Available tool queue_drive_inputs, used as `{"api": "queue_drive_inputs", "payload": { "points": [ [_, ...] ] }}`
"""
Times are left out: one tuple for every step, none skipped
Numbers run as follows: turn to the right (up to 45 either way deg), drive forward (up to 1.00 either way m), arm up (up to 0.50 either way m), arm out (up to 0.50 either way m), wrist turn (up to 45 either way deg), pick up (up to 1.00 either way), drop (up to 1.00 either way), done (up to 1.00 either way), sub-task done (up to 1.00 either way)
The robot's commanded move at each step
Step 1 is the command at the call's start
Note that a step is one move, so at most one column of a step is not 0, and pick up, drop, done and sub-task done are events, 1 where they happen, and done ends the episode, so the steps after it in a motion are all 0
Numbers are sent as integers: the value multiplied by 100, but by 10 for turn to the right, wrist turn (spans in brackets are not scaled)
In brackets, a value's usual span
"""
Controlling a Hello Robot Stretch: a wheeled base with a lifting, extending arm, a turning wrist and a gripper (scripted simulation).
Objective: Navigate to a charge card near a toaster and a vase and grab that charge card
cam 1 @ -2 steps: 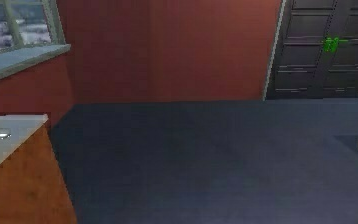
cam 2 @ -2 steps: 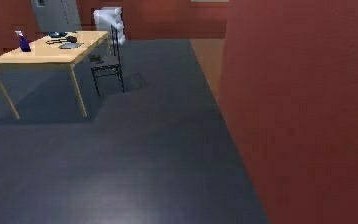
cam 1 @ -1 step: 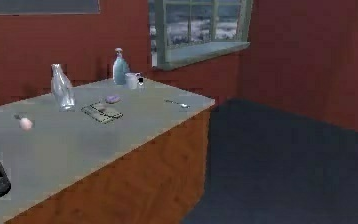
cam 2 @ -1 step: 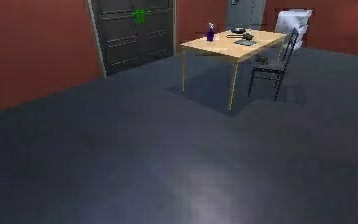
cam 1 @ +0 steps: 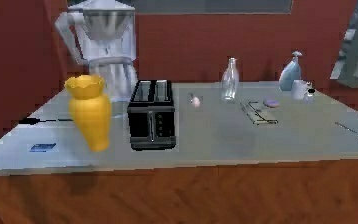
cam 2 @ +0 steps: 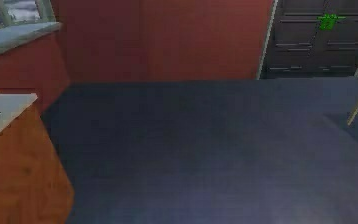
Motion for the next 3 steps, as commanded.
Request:
{"api": "queue_drive_inputs", "payload": {
  "points": [
    [-450, 0, 0, 0, 0, 0, 0, 0, 0],
    [-450, 0, 0, 0, 0, 0, 0, 0, 0],
    [-330, 0, 0, 0, 0, 0, 0, 0, 0]
  ]
}}
